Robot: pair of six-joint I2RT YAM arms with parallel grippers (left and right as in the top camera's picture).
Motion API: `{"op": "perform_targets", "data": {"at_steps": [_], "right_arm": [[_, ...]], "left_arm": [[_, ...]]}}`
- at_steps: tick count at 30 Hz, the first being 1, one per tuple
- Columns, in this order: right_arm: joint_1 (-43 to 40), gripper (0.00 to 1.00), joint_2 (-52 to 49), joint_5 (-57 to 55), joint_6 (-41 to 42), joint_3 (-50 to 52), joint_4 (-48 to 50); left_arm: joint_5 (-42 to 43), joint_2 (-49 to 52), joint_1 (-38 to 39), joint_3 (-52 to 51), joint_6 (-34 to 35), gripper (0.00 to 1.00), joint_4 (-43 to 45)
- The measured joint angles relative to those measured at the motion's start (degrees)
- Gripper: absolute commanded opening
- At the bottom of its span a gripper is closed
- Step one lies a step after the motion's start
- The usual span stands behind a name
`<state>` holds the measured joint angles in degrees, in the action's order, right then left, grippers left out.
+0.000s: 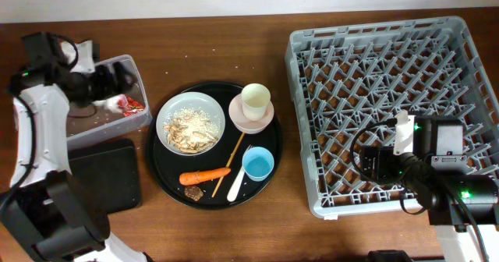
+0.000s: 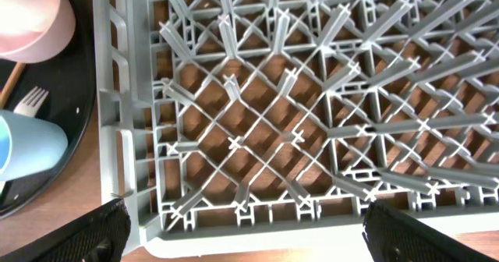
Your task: Sort waste into correct bins and load items into the dishwasher rack
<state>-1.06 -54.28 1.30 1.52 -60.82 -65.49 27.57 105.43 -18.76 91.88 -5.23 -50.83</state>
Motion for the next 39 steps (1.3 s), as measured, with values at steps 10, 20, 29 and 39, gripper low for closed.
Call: {"op": "perform_targets", "data": {"at_steps": [10, 20, 29, 39], "right_arm": [[0.00, 0.99, -0.02, 0.02, 0.04, -0.13, -0.42], [0.00, 0.99, -0.07, 0.00, 0.00, -0.15, -0.52], [0.00, 0.99, -0.04, 0.00, 0.07, -0.15, -0.50], [0.00, 0.99, -0.04, 10.47, -0.09, -0.15, 4.33]], "left_arm": [[4.00, -0.35, 0.48, 0.04, -2.36, 0.99, -0.17], [-4.74, -0.57, 0.15, 0.79, 10.12, 0.99, -2.97], [-8.83, -0.57, -0.55, 0.50, 16.81, 0.99, -1.29], [24.79, -0.66, -0.20, 0.50, -0.17, 0.99, -2.16]]}}
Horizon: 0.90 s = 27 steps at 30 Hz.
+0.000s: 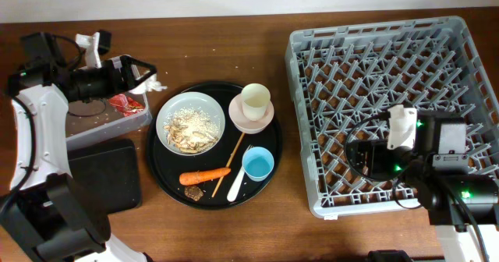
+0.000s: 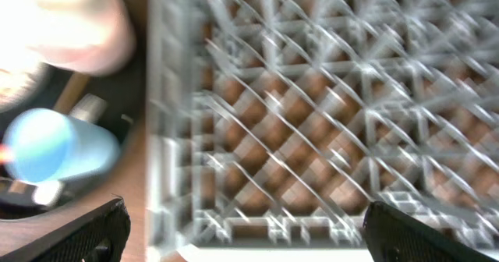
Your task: Sort waste into correct bins and load items into the dishwasher rack
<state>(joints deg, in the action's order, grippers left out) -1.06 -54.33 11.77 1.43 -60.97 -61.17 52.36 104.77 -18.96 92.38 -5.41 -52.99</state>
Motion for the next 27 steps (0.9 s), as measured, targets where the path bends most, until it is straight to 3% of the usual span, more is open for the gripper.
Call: {"op": "perform_targets", "data": {"at_steps": [1, 5, 9, 10, 14, 18, 19, 22, 27], "right_arm": [[0.00, 0.99, -0.04, 6.03, -0.57, 0.00, 2.19], [0.04, 0.99, -6.38, 24.22, -6.05, -0.09, 7.41], [0.04, 1.00, -15.30, 40.35, -13.73, -0.09, 8.20], [0.04, 0.96, -17.03, 43.52, -15.28, -0.09, 8.61], [2.12, 0.89, -22.21, 52.37, -18.01, -0.09, 13.00], [8.48, 0.80, -22.49, 54.07, -18.08, -0.04, 18.64], [9.51, 0.73, -22.49, 53.29, -17.40, -0.04, 19.74], [10.71, 0.33, -22.49, 50.34, -14.80, -0.04, 21.68], [10.86, 0.04, -22.51, 42.62, -10.86, -0.04, 22.14]], "left_arm": [[5.27, 0.00, 0.74, 0.00, -2.80, 0.99, -1.44], [10.80, -0.20, 9.64, 0.20, -10.29, 0.99, -12.26], [17.20, -0.22, 20.83, 0.20, -13.84, 0.99, -15.19], [18.01, -0.22, 22.38, 0.20, -14.16, 0.99, -15.19], [23.19, -0.22, 30.69, 0.20, -14.64, 0.99, -15.13], [29.33, -0.22, 34.80, 0.20, -14.82, 0.99, -13.64], [30.77, -0.22, 35.32, 0.20, -14.82, 0.99, -13.38], [34.34, -0.22, 36.11, 0.20, -14.82, 0.99, -13.20], [36.11, -0.31, 36.11, 0.20, -14.82, 0.99, -13.20]]}}
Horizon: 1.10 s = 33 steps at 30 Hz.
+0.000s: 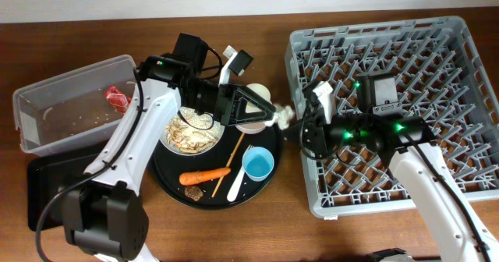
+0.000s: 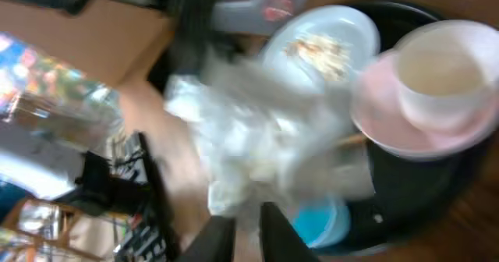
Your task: Sort waste into correct bins and load items into the dishwasher rack
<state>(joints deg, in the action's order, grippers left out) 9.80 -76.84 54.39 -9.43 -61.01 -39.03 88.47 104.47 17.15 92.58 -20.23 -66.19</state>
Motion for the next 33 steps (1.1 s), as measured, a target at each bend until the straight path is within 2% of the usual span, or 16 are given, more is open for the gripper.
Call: {"op": "perform_targets", "data": {"at_steps": [4, 6, 7, 8, 10, 12, 16, 18, 20, 21, 22, 23, 25, 28, 31, 33], "right_arm": [[0.00, 0.04, 0.00, -4.28, 2.80, 0.00, 0.02], [0.00, 0.04, 0.02, -4.76, 3.65, 0.00, -0.07], [0.00, 0.40, 0.22, -5.46, 4.17, 0.00, -0.04], [0.00, 0.70, 0.63, -5.99, 4.68, 0.00, -0.02], [0.00, 0.81, 1.70, -6.19, 5.18, 0.00, 0.09], [0.00, 0.83, 2.01, -6.12, 5.22, 0.00, 0.13], [0.00, 0.79, 2.01, -6.12, 5.16, 0.00, 1.03], [0.00, 0.66, 1.99, -6.12, 5.22, 0.00, 1.88], [0.00, 0.39, 1.95, -5.44, 5.29, 0.00, 3.06], [0.00, 0.21, 1.88, -4.72, 5.25, -0.02, 4.11], [0.00, 0.08, 1.88, -3.78, 5.18, 0.00, 4.94], [0.00, 0.04, 1.88, -2.64, 5.33, 0.00, 5.49], [0.00, 0.04, 1.88, 1.11, 5.40, 0.00, 6.12], [0.00, 0.04, 1.88, 0.83, 5.44, -0.02, 3.98], [0.04, 0.04, 1.79, -10.43, 7.39, -0.28, -5.11], [0.04, 0.04, 1.66, -16.39, 7.89, -0.28, -6.93]], "left_arm": [[0.22, -1.22, 0.00, 0.00, -0.02, 0.99, 0.70], [-5.16, -1.42, 0.00, 0.00, 0.00, 0.99, 1.75], [-8.17, -1.42, 0.00, 0.00, -0.02, 0.99, 1.75], [-10.75, -1.42, 0.00, 0.00, -0.02, 0.99, 1.75], [-12.33, -1.42, 0.00, 0.00, -0.02, 0.99, 1.81], [-11.58, -1.42, 0.00, 0.00, -0.02, 0.99, 2.19], [-4.83, -1.42, 0.00, 0.00, -0.02, 0.99, 2.19], [-1.81, -1.46, 0.00, 0.00, -0.02, 0.99, 2.21], [-0.66, -1.46, 0.22, 0.00, -0.02, 0.99, 2.21], [-0.31, -1.49, 0.39, 0.00, -0.02, 0.99, 2.23], [-0.11, -1.51, 0.63, 0.00, -0.02, 0.99, 2.21], [0.09, -1.51, 0.85, 0.00, -0.02, 0.99, 2.21], [0.22, -1.51, 0.96, 0.00, -0.02, 0.99, 2.27], [-5.81, -1.53, 0.96, 0.00, -0.09, 0.99, 2.47], [-19.34, -1.53, 0.13, 0.00, -0.15, 0.99, 2.84], [-25.53, -1.53, -1.86, 0.00, 0.44, 0.99, 4.04]]}}
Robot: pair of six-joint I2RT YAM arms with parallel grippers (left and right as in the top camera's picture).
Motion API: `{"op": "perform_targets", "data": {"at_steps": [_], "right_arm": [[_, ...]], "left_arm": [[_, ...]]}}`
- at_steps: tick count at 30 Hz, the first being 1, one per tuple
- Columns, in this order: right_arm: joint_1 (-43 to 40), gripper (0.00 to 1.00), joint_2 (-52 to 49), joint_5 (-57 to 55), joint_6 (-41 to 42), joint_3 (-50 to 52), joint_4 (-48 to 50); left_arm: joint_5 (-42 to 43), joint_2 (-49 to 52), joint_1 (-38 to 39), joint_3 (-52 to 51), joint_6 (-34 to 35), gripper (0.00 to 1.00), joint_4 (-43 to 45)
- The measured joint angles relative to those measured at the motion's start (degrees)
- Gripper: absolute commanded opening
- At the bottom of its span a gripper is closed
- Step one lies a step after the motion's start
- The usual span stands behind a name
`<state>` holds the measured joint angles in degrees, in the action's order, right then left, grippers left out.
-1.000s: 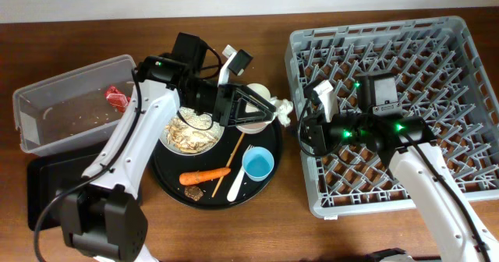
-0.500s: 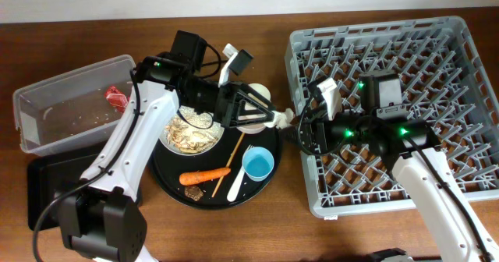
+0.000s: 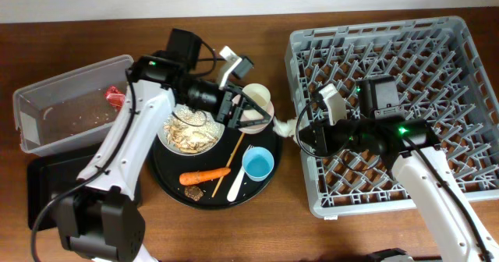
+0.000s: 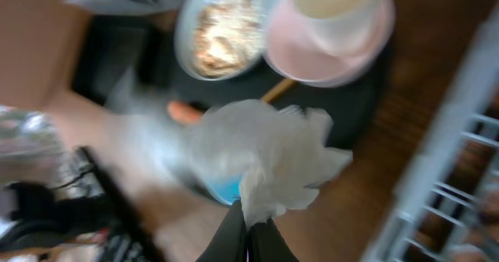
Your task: Sort waste into correct bins and load items into the dishwasher rack
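Observation:
A crumpled white tissue [image 3: 285,125] [image 4: 265,149] hangs over the gap between the black tray [image 3: 168,176] and the grey dishwasher rack [image 3: 390,67]. My right gripper [image 3: 299,131] [image 4: 248,229] is shut on its lower end. My left gripper [image 3: 256,112] stands open just left of the tissue, over the pink plate [image 3: 248,124] that carries a cream cup [image 3: 257,98]. The tray also holds a bowl of food scraps [image 3: 187,131], a carrot [image 3: 204,175], a blue cup [image 3: 257,164], a chopstick [image 3: 228,165] and a white utensil [image 3: 238,185].
A clear plastic bin [image 3: 74,98] with a red wrapper [image 3: 115,97] stands at the far left. A black bin [image 3: 48,190] lies in front of it. The left arm [image 3: 140,129] stretches over the bowl.
The tissue was at the tips of my left gripper, with the right gripper just beside it. Now the right gripper is shut on it a little lower and the left gripper is open.
My left gripper was down in the clear bin while the right one hung over the rack's front. Then the left gripper was beside the bin with a white tissue. Later both grippers were at the tray's right edge with the tissue between them. The right one holds it now.

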<state>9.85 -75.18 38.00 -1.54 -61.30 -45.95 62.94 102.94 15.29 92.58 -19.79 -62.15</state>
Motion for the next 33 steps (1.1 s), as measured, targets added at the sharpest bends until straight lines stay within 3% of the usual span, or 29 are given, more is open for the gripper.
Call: {"op": "perform_targets", "data": {"at_steps": [3, 8, 13, 14, 20, 25, 28, 30, 32, 33], "right_arm": [[0.00, 0.04, 0.00, -3.10, 0.31, 0.00, 0.72], [0.00, 0.04, 0.00, -3.04, 1.07, -0.72, 1.84], [0.00, 0.04, 0.00, -1.66, 1.33, -1.62, 1.77], [0.00, 0.04, 0.00, -1.27, 1.29, -1.62, 1.77], [0.00, 0.04, 0.00, -0.42, 1.29, -1.64, 0.24], [0.15, 0.04, 0.00, -0.22, 1.31, -1.66, 0.09], [2.27, 0.04, 0.00, 0.02, 1.22, -1.66, 0.79], [2.58, 0.04, 0.00, 0.00, 1.09, -1.66, 0.90], [2.58, 0.04, 0.00, 0.00, 1.07, -1.66, 0.96], [2.58, 0.04, 0.00, 0.00, 1.07, -1.66, 1.01]], "left_arm": [[-5.68, 0.00, -2.60, 0.00, 1.01, 0.99, 0.50], [-10.10, 0.00, -0.15, 0.00, 1.60, 0.99, -3.41], [-13.70, 0.00, 6.38, 0.00, 1.77, 0.89, -3.41], [-14.62, 0.00, 7.43, 0.00, 1.81, 0.81, -3.37], [-16.98, 0.00, 11.02, 0.00, 1.99, 0.63, 2.21], [-17.35, 0.00, 11.02, 0.00, 2.56, 0.56, 4.37], [-17.38, 0.00, 11.67, 0.00, 2.84, 0.38, 4.50], [-17.40, 0.00, 12.11, 0.00, 2.80, 0.32, 4.57], [-17.38, 0.00, 12.28, 0.00, 2.89, 0.32, 4.57], [-17.38, 0.00, 12.28, 0.00, 2.89, 0.37, 4.57]]}}
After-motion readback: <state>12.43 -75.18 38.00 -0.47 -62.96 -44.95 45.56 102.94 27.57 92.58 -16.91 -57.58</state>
